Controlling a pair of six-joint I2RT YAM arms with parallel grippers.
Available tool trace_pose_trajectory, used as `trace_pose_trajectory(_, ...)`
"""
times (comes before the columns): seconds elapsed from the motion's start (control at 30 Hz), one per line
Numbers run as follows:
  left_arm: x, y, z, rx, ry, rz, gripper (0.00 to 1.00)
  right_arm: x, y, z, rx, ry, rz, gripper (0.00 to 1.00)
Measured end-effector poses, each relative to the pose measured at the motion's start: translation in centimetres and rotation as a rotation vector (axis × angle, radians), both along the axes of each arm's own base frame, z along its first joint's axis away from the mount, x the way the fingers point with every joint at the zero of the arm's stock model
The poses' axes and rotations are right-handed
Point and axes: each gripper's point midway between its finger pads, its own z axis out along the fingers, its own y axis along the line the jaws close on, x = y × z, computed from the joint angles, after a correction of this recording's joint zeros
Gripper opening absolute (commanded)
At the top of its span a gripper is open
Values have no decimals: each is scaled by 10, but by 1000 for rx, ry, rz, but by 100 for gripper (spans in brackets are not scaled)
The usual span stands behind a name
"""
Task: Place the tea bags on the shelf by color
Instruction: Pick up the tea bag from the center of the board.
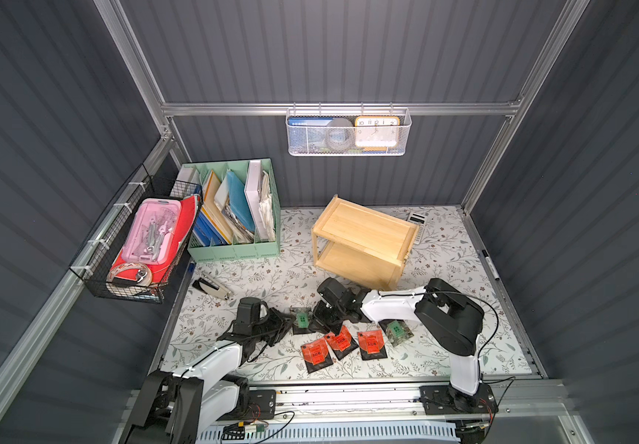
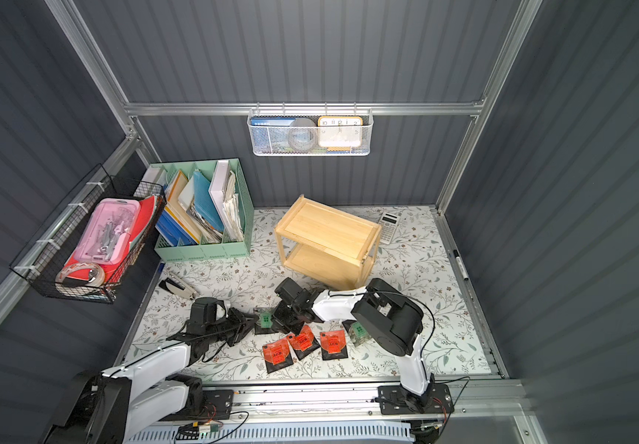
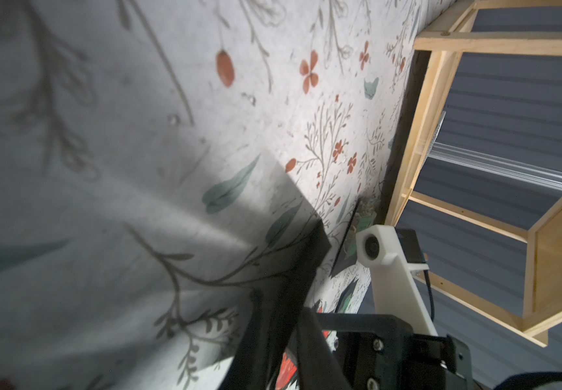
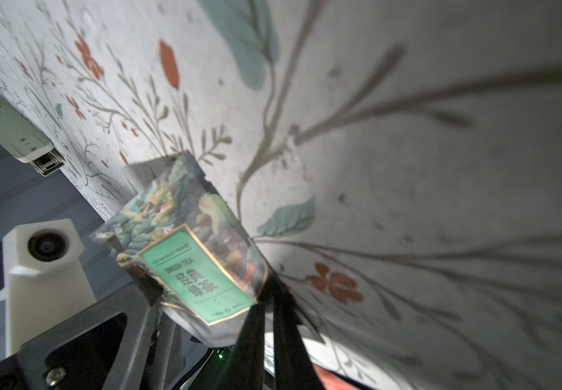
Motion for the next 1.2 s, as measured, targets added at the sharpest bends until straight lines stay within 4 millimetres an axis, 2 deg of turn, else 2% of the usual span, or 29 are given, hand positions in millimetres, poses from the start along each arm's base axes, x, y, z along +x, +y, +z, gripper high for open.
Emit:
trace_pose_trajectory(0.2, -1, 0, -1, 6, 1, -5, 0, 1, 1, 2, 0, -16, 17, 21)
trace_pose_trajectory(0.43, 2, 0, 9, 31, -20, -33, 0, 1, -6, 15, -16, -74, 52, 38)
trace_pose_trajectory(0.6, 13, -3, 34, 55, -95, -76, 0, 4, -7, 56, 28, -183, 101, 49)
trace_pose_trajectory(0.7, 16, -6, 51, 65, -146, -116, 0, 3, -10, 82, 60, -256, 133, 52)
trace_pose_trajectory(0.83, 17, -12, 71, 68, -206, -177, 0, -2, -20, 107, 89, -335, 168, 55)
trace_pose_trajectory(0.97, 12, -18, 87, 57, -255, -245, 0, -9, -35, 126, 105, -404, 192, 56)
trace_pose_trajectory(1.2, 0, -32, 117, -3, -355, -355, 0, -18, -72, 162, 105, -547, 172, 57)
